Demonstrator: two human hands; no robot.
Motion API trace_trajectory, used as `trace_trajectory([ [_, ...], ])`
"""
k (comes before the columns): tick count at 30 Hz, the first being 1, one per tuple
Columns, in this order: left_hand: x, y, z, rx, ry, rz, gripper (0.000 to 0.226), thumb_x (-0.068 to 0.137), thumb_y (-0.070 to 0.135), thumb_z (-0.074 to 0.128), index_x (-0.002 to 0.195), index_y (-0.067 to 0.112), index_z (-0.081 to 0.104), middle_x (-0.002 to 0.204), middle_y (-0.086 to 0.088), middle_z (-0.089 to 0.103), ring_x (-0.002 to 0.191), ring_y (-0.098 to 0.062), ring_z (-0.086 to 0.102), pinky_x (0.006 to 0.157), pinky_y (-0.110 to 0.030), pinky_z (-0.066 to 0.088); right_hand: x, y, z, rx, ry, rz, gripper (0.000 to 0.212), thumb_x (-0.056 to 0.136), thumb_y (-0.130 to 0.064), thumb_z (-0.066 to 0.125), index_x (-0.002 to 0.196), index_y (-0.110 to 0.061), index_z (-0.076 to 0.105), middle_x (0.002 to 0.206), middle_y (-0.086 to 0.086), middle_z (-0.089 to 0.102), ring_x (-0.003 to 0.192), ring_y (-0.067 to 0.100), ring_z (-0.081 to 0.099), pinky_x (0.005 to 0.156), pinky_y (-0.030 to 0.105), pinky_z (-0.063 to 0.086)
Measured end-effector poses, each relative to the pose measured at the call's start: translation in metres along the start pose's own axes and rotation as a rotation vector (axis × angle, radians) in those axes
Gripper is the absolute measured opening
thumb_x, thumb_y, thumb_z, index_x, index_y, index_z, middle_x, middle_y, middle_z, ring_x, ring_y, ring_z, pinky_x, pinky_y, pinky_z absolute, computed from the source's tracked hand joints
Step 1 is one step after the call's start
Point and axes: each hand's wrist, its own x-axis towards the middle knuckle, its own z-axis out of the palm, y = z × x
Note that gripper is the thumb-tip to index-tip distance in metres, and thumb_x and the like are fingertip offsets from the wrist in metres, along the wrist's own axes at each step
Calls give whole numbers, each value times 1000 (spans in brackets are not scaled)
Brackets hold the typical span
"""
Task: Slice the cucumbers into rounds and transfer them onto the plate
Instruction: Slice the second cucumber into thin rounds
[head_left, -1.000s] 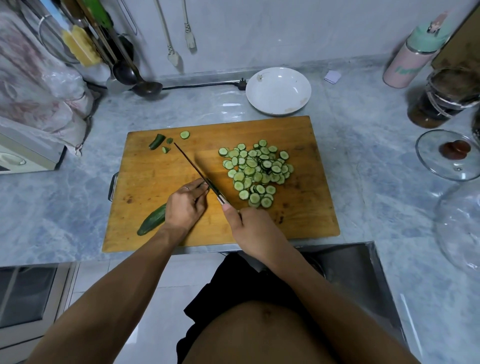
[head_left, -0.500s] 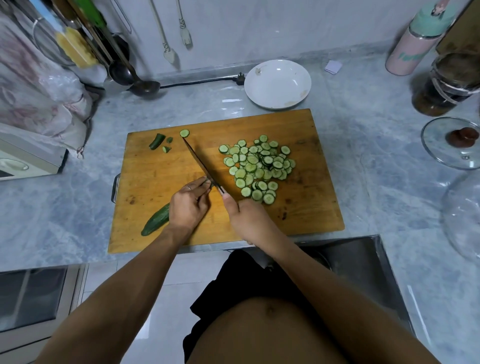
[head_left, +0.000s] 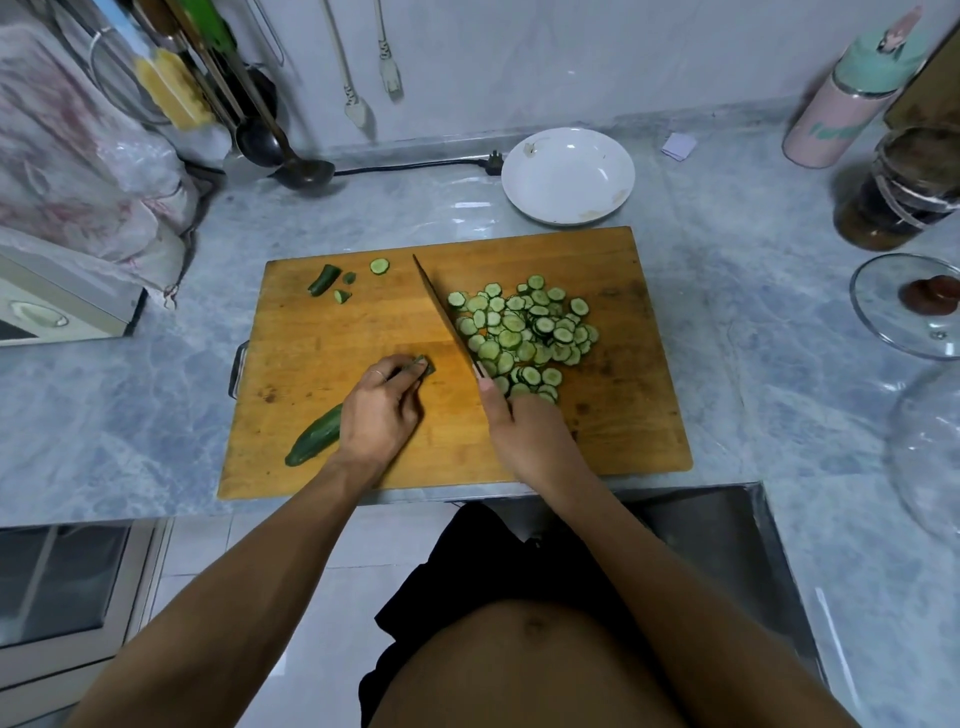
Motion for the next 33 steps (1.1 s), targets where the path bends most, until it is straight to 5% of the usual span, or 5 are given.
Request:
trace_trajectory([
  [10,1,-2,-7,-30,-21,2,38,78,8,53,108,8,75,119,-11,68,98,-29,69,84,-38,58,-20,-10,9,-52,-83,-51,63,103,-56,27,59,-13,43,58,4,47,56,18,48,58,34,35],
  [16,-1,-1,-6,-19,-39,9,45,81,22,41,108,8,75,122,-11,67,98,-31,69,80,-40,59,-25,-14,11,-26,-77,-55,64,103,-54,25,58,-13,44,59,3,49,58,18,49,59,33,33],
  [28,-1,2,-5,1,-74,-43,37,80,7,52,110,4,73,124,-19,65,106,-36,66,91,-44,53,-12,-16,17,-21,-153,9,65,103,-57,19,61,-15,44,65,6,49,64,23,51,63,32,36],
  [33,-4,7,-7,3,-69,17,36,78,2,53,107,2,74,120,-19,66,99,-37,68,87,-42,54,4,-11,33,-41,-122,35,66,102,-58,18,65,-15,50,81,13,60,88,31,57,73,35,41],
])
